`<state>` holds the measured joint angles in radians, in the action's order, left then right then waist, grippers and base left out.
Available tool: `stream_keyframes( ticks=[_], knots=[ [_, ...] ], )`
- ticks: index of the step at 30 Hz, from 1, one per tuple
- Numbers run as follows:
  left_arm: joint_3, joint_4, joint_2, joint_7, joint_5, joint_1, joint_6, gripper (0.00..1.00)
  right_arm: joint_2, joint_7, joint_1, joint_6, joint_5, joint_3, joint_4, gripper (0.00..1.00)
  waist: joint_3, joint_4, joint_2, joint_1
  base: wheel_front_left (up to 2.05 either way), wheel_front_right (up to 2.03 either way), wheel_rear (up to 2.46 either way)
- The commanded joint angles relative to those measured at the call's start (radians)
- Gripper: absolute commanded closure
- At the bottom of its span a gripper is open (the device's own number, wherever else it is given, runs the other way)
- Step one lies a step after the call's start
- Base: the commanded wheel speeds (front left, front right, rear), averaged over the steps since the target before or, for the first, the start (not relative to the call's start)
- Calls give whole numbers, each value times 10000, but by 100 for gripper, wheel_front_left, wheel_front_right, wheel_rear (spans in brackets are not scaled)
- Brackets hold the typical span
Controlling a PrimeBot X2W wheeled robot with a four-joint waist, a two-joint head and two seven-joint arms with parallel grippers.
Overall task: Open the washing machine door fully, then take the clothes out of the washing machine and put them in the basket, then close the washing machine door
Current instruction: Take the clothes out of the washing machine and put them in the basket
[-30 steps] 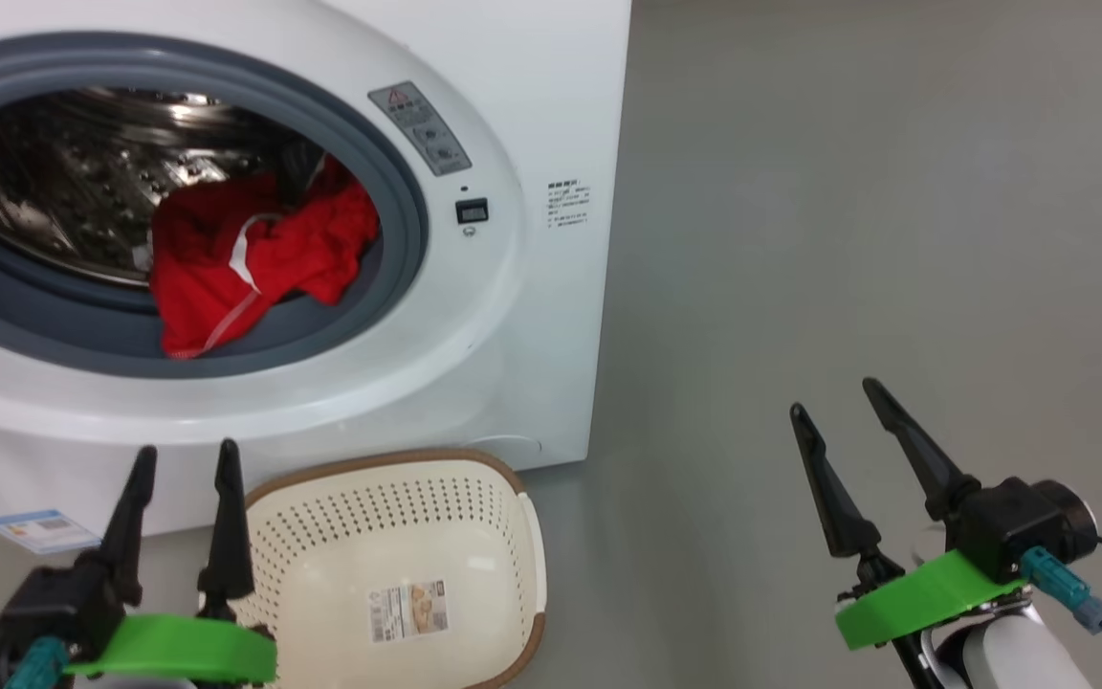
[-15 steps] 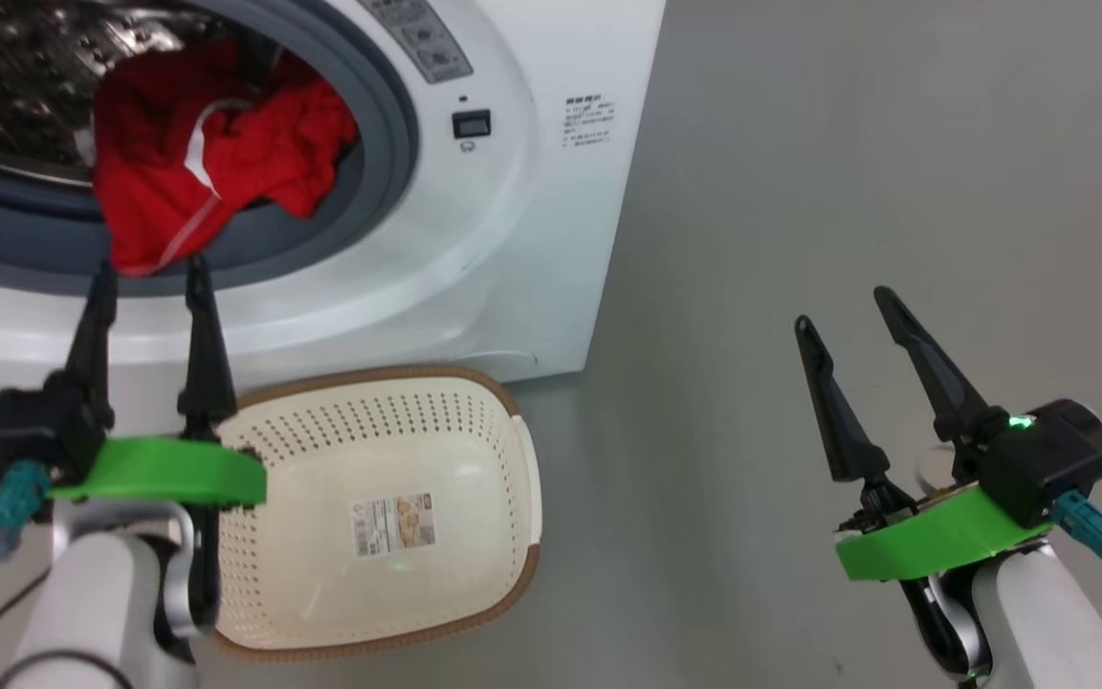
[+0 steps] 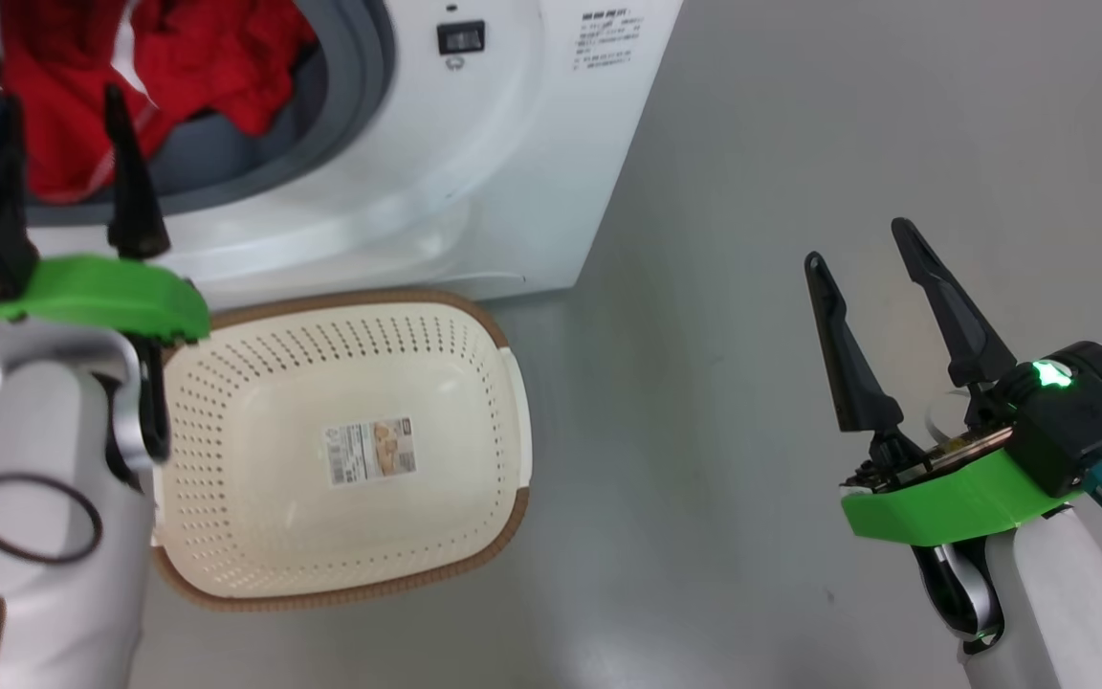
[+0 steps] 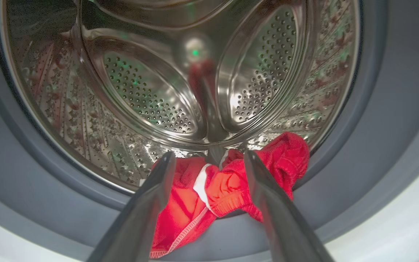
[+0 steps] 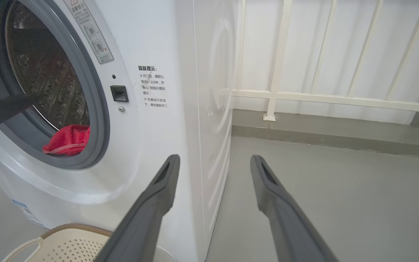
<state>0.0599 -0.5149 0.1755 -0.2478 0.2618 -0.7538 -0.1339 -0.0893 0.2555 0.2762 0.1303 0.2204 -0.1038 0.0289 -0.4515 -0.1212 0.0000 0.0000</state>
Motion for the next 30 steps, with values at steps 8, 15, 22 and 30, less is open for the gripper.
stream_keyframes(
  ticks=[8,15,22,30],
  knots=[
    [-172,-1513,791,878,-283,-1902,-283,0,-107,63,348,4,47,-260,-339,0,-998,-222,0,0,0,0,0],
    [-47,-2600,1160,1856,-469,-2920,-581,0,-74,63,498,4,321,-387,-221,0,-1243,-458,0,0,0,0,0],
    [148,-3422,1628,2499,-785,-3309,-923,0,7,63,652,4,631,-639,-19,0,-1294,-762,0,0,0,0,0],
    [188,-3749,1803,2938,-837,-3431,-1362,0,99,63,679,4,660,-776,66,0,-1348,-940,0,0,0,0,0]
  ],
)
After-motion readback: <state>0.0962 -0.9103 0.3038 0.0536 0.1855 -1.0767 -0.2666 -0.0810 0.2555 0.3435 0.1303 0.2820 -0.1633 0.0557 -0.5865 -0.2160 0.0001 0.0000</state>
